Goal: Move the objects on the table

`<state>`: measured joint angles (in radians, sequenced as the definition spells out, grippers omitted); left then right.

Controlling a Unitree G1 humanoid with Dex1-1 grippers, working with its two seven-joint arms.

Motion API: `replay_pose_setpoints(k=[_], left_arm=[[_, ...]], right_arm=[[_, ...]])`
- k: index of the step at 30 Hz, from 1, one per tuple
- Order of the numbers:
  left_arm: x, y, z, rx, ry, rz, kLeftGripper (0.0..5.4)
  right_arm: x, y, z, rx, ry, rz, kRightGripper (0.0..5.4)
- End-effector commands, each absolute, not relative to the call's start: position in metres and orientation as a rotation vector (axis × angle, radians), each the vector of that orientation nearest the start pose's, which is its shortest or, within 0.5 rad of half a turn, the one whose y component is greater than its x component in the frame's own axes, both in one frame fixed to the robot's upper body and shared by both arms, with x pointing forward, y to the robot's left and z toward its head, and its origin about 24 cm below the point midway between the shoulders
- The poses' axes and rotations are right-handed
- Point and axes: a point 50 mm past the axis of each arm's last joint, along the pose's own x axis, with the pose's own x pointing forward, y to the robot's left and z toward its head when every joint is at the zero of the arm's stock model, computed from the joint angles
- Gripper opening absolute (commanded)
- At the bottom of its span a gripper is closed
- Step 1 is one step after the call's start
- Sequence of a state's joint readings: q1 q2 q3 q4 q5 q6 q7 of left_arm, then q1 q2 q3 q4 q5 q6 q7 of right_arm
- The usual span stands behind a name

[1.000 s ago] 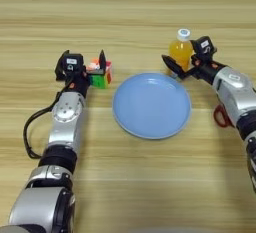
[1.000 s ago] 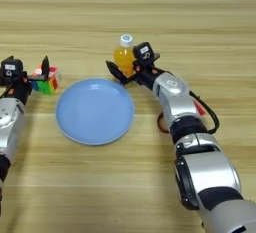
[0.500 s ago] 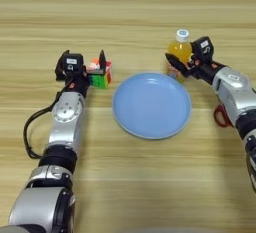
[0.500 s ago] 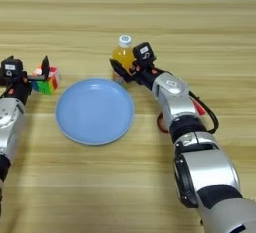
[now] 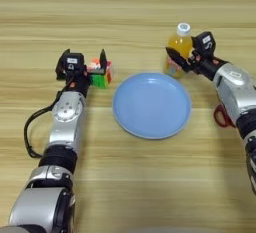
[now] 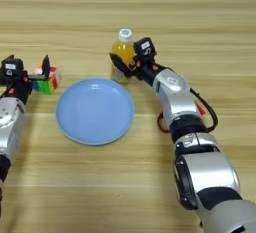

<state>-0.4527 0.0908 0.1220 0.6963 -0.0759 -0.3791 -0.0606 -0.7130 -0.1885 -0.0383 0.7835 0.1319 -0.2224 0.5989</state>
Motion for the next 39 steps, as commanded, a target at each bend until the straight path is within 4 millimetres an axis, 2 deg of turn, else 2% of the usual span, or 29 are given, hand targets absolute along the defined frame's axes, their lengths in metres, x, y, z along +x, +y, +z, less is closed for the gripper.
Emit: replay_pose_setpoints(k=[1,6,12,17,26,39], left_arm=[[0.33,0.166,0.048,-0.003,-0.13,-0.015,5.4],[0.33,0.166,0.048,-0.003,-0.13,-0.015,5.4],[0.33,0.166,0.048,-0.003,-0.131,-0.015,5.4],[0.33,0.166,0.048,-0.003,-0.131,-0.016,5.4],[0.33,0.166,0.048,-0.003,-0.129,-0.015,5.4],[0.33,0.165,0.048,-0.004,-0.131,-0.016,5.4]], right_arm=[[0.357,-0.134,0.121,-0.091,-0.219,0.647,3.52],[0.336,-0.125,0.121,-0.081,-0.235,0.692,3.52],[0.31,-0.112,0.108,-0.063,-0.169,0.779,3.52],[0.297,-0.106,0.102,-0.062,-0.13,0.82,3.52],[0.289,-0.092,0.093,-0.057,-0.094,0.876,3.52],[0.292,-0.09,0.077,-0.048,-0.039,0.875,3.52]])
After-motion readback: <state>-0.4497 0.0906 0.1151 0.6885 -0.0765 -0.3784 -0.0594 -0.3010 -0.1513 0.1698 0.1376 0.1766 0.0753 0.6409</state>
